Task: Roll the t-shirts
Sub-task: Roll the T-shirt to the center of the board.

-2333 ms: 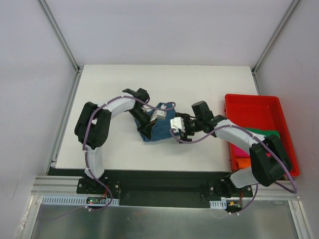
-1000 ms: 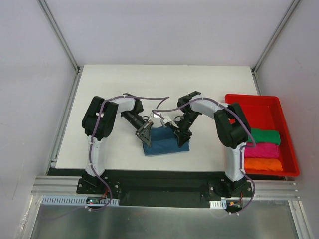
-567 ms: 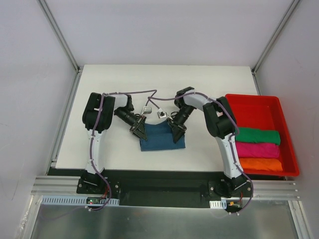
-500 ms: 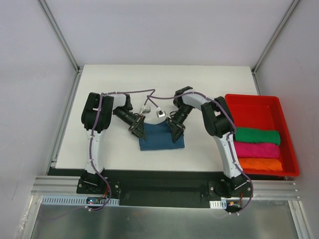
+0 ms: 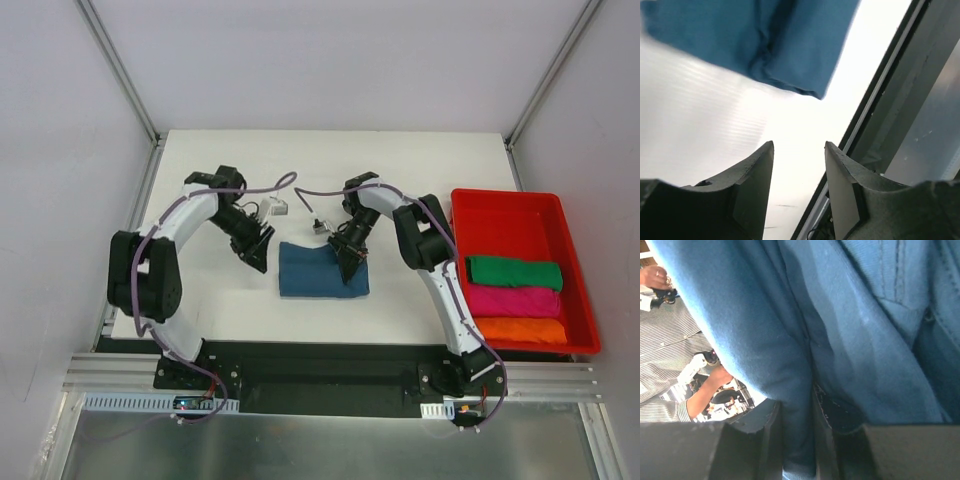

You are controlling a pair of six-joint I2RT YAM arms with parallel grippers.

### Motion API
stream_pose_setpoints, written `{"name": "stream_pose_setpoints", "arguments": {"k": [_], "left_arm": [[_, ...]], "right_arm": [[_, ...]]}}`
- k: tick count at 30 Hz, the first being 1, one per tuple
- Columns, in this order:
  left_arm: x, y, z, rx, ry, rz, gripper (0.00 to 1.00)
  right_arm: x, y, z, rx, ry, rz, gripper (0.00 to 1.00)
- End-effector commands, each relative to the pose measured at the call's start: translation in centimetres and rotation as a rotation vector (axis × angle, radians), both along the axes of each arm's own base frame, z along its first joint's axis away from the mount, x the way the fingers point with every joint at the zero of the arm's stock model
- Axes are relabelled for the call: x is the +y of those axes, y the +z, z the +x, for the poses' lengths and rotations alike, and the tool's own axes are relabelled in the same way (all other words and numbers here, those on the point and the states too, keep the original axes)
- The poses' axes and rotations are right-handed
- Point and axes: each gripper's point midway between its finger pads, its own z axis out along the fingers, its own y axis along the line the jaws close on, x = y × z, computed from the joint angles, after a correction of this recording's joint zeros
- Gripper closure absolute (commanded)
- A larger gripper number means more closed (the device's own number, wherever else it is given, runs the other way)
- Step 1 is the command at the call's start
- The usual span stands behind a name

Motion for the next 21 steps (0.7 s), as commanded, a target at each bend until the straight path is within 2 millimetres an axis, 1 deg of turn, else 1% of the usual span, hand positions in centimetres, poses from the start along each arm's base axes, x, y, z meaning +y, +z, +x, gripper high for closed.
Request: {"name": "stream_pose_setpoints", "arguments": {"k": [1,2,3,4,5,6,7,8,10,11,12,16,21], "left_arm": [[-1.2,-0.2,-4.2,-0.15,-0.168,0.008,0.53],[-1.6,0.0,-4.6,-0.216,-0.217,0.003,0.51],[-2.5,1.3,-4.3,-0.367,-0.265,-0.019,0.48],[-2.9,0.7,-5.4,-0.408,-0.312,-0.013,0.46],[-4.0,0.6,-6.1,-0.486,-0.397,0.009,0.45],[-4.7,1.4,-6.0,-0.586,-0.422,0.003,0.42],[-5.4,1.1,-5.5,-0.659,-0.441,0.004,0.4],[-6.4,1.1,-5.8,-0.707,-0.484,0.011,0.39],[-6.7,0.6,-5.7,-0.734,-0.514,0.032,0.36],[-7.0,0.5,-5.5,-0.752,-0.53,0.032,0.3],[-7.3,0.2,-5.7,-0.76,-0.556,0.041,0.28],[-8.0,-0.6,-5.3,-0.788,-0.602,0.065,0.28],[-8.0,-2.4,-5.4,-0.746,-0.638,0.085,0.32]], "right_arm": [[-6.3,-2.2,-2.7,0.088,0.256,-0.316,0.83],[-6.3,-2.3,-2.7,0.087,0.26,-0.319,0.83],[-6.3,-2.3,-2.8,0.087,0.263,-0.319,0.83],[-6.3,-2.3,-2.7,0.085,0.259,-0.315,0.83],[-6.3,-2.2,-2.7,0.082,0.261,-0.313,0.83],[-6.3,-2.2,-2.7,0.081,0.264,-0.309,0.83],[-6.3,-2.1,-2.7,0.082,0.264,-0.308,0.83],[-6.3,-2.1,-2.8,0.082,0.264,-0.308,0.83],[-6.3,-2.1,-2.7,0.081,0.263,-0.304,0.83],[-6.3,-2.0,-2.7,0.08,0.262,-0.302,0.83],[-6.3,-2.1,-2.8,0.081,0.263,-0.304,0.83],[-6.3,-2.1,-2.8,0.083,0.262,-0.301,0.84],[-6.3,-1.9,-2.6,0.084,0.249,-0.295,0.84]]}}
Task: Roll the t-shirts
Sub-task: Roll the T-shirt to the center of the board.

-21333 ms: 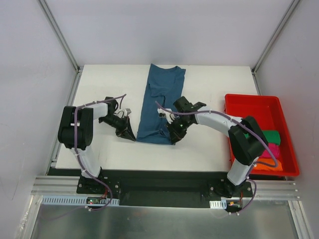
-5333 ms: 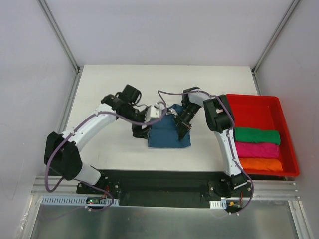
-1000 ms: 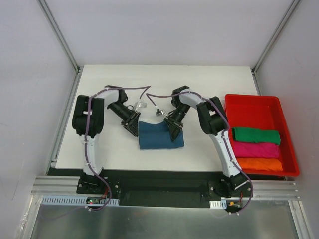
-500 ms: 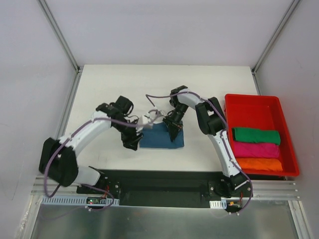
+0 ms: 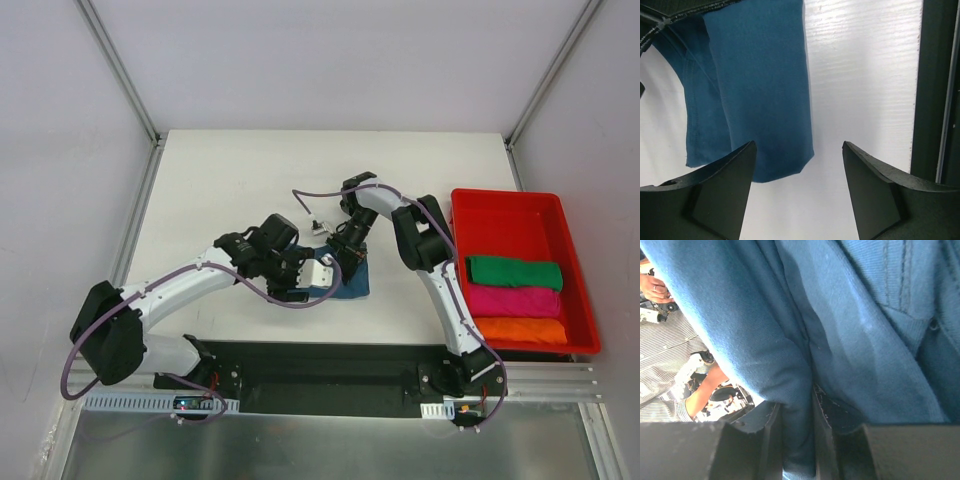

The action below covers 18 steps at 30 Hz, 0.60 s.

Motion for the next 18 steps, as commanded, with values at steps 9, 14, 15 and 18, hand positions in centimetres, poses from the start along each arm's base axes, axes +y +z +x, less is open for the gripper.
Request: {"name": "stream_pose_setpoints", "arguments": {"k": [9,14,15,18], "left_arm": [[0.1,-2.8,-0.2,-0.015,-0.068,0.063,0.33],[0.8,-5.6,0.6,-0.082,-0.111,0.131,0.33],[1.4,-6.4,0.7,-0.096,-0.111,0.158,0.33],[1.8,-7.6,1.3,-0.111,-0.101,0.195,0.33]], "right_arm": [[-6.2,-1.8,-2.3,0.103,0.208,-0.252,0.84],[-6.2,-1.8,-2.2,0.104,0.202,-0.258,0.84],[-6.2,-1.8,-2.2,0.104,0.202,-0.259,0.83],[-6.2,-1.8,-2.2,0.106,0.197,-0.255,0.8]]}}
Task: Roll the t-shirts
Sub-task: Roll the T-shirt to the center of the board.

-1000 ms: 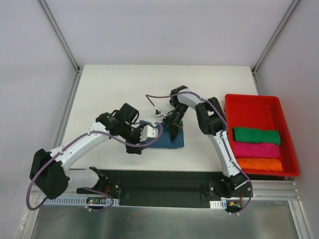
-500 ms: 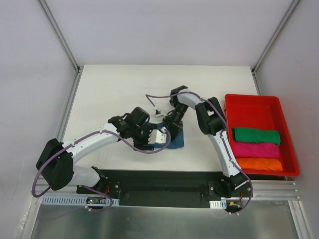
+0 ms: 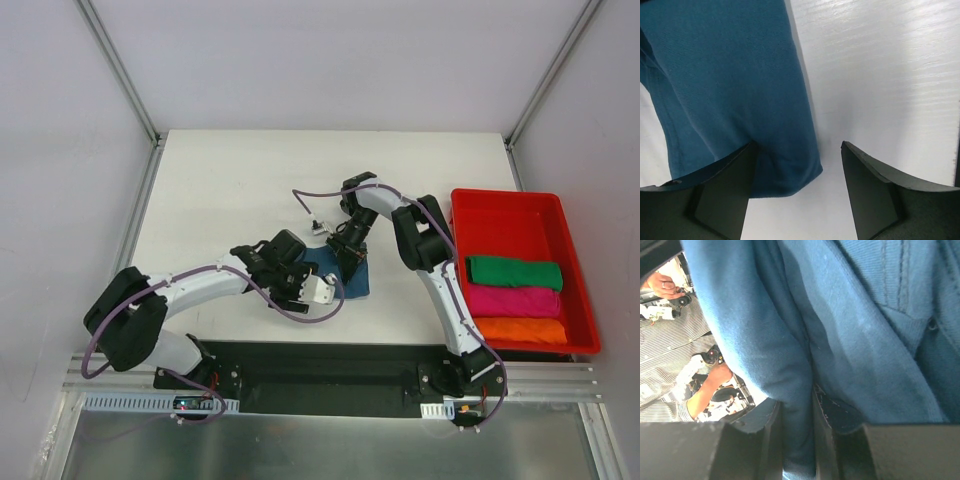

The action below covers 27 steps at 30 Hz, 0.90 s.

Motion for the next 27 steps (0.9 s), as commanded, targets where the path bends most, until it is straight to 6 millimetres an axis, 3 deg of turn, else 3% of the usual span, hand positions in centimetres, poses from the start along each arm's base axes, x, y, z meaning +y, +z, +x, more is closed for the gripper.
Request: {"name": "stream_pose_setpoints", "arguments": {"k": [1,7,10,11,14,15,16,18,19,20,21,22,23,24,25,26,27], "left_arm": [[1.3,-2.3,0.6,-0.042,-0.014,0.093,0.33],[2.7,-5.0,-0.9,0.015,-0.062,0.165,0.31],[3.1,-5.8,-1.4,0.039,-0.071,0.186,0.38],[3.1,-5.9,-1.6,0.046,-0.073,0.187,0.47],[3.1,-6.1,-2.1,0.084,-0.072,0.191,0.61],[3.2,-6.1,-2.5,0.104,-0.074,0.197,0.63],[3.2,-5.9,-2.6,0.111,-0.076,0.194,0.65],[2.5,-5.2,-2.8,0.155,-0.063,0.156,0.68],[2.6,-4.9,-3.4,0.205,-0.052,0.153,0.68],[1.8,-4.1,-3.0,0.241,-0.033,0.098,0.69],[1.6,-3.7,-2.9,0.265,-0.007,0.085,0.72],[1.1,-3.1,-2.5,0.285,0.006,0.071,0.73],[1.2,-2.7,-2.0,0.307,0.035,0.055,0.74],[0.7,-2.4,-2.1,0.354,0.049,0.02,0.75],[0.3,-1.6,-1.7,0.374,0.062,0.003,0.76],[0.4,-1.2,-1.2,0.395,0.084,-0.014,0.76],[0.0,-0.9,-1.4,0.443,0.09,-0.039,0.76]], "right_arm": [[-6.2,-1.8,-2.1,0.103,0.201,-0.251,0.79],[-6.2,-1.8,-2.0,0.099,0.195,-0.25,0.59],[-6.0,-1.3,-1.7,0.09,0.174,-0.23,0.48],[-6.0,-0.9,-1.2,0.083,0.149,-0.201,0.24],[-8.0,1.5,1.2,-0.029,0.121,-0.167,0.04],[-8.5,2.7,2.2,-0.086,0.109,-0.14,0.04],[-9.8,5.1,3.8,-0.175,0.06,-0.101,0.04],[-10.7,8.0,6.1,-0.322,0.003,-0.015,0.04],[-12.2,9.5,8.1,-0.397,-0.098,0.015,0.04],[-11.7,13.2,10.2,-0.575,-0.188,0.132,0.04],[-12.0,14.9,11.3,-0.646,-0.294,0.153,0.04],[-13.8,14.5,10.9,-0.679,-0.405,0.141,0.04],[-14.4,19.8,14.7,-1.115,-0.456,0.225,0.04],[-14.8,21.7,14.9,-1.296,-0.48,0.263,0.04],[-14.4,18.7,15.1,-1.459,-0.448,0.326,0.04],[-14.0,22.2,13.6,-1.634,-0.435,0.406,0.04],[-13.4,21.7,13.2,-1.667,-0.434,0.432,0.04]]}}
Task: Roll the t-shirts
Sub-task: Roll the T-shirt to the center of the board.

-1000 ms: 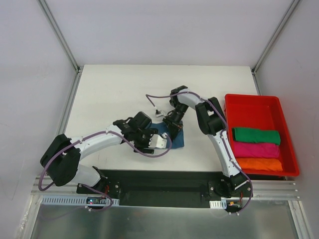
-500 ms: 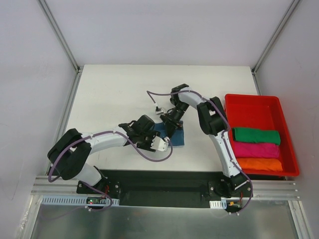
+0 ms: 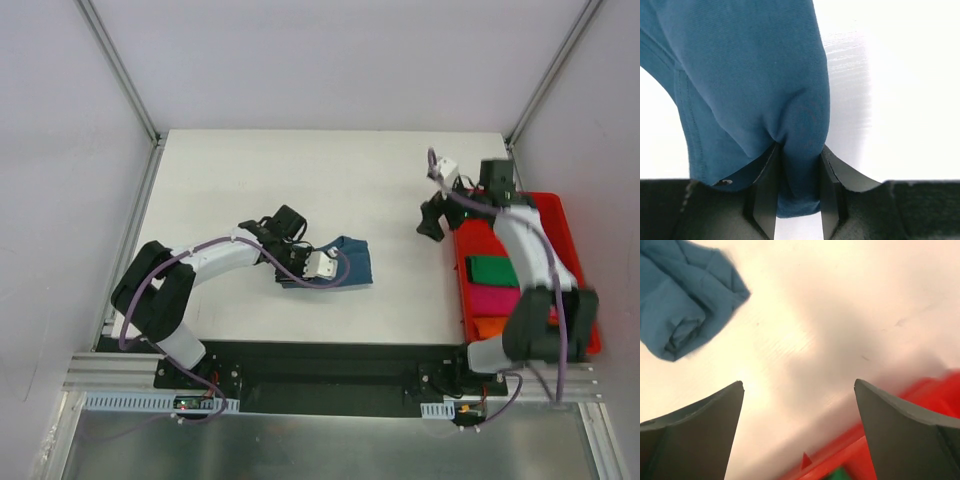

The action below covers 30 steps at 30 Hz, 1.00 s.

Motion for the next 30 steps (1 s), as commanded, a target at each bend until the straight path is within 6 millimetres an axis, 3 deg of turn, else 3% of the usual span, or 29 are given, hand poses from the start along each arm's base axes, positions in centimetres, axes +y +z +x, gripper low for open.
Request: {"name": "stream_pose_setpoints", "arguments": {"k": [1,2,3,4,6,7,8,12,21,27,30], "left_arm": [[1.0,0.7,-4.7,0.382,0.058,-0.01,0.76],[1.0,1.1,-4.6,0.417,0.071,-0.023,0.76],[0.6,1.1,-4.8,0.467,0.067,-0.041,0.77],[0.1,1.8,-4.3,0.481,0.064,-0.065,0.78],[0.4,1.7,-4.9,0.576,0.074,-0.056,0.79],[0.2,2.0,-4.6,0.584,0.072,-0.06,0.79],[0.3,2.1,-4.7,0.601,0.071,-0.056,0.8],[0.1,2.4,-3.7,0.624,0.09,-0.077,0.8],[0.1,2.7,-2.9,0.681,0.119,-0.095,0.8],[0.2,2.9,-2.6,0.715,0.135,-0.112,0.8],[0.3,2.9,-2.6,0.725,0.137,-0.121,0.8]], "right_arm": [[5.8,7.8,-2.2,-0.633,0.148,0.068,0.04],[7.5,7.9,-4.4,-0.591,0.286,0.095,0.04],[8.5,6.4,-6.2,-0.512,0.397,0.091,0.04],[9.5,4.4,-9.3,-0.449,0.566,0.044,0.04],[10.3,2.6,-10.8,-0.453,0.656,0.005,0.04],[11.4,2.5,-10.6,-0.535,0.707,-0.011,0.04],[11.5,0.8,-11.5,-0.532,0.741,-0.019,0.04],[13.9,-0.6,-13.0,-0.6,0.895,-0.026,0.04],[16.8,-3.6,-13.0,-0.601,1.024,-0.014,0.04],[17.4,-6.8,-13.5,-0.51,1.08,-0.049,0.04],[17.7,-8.2,-12.5,-0.467,1.045,-0.092,0.04]]}}
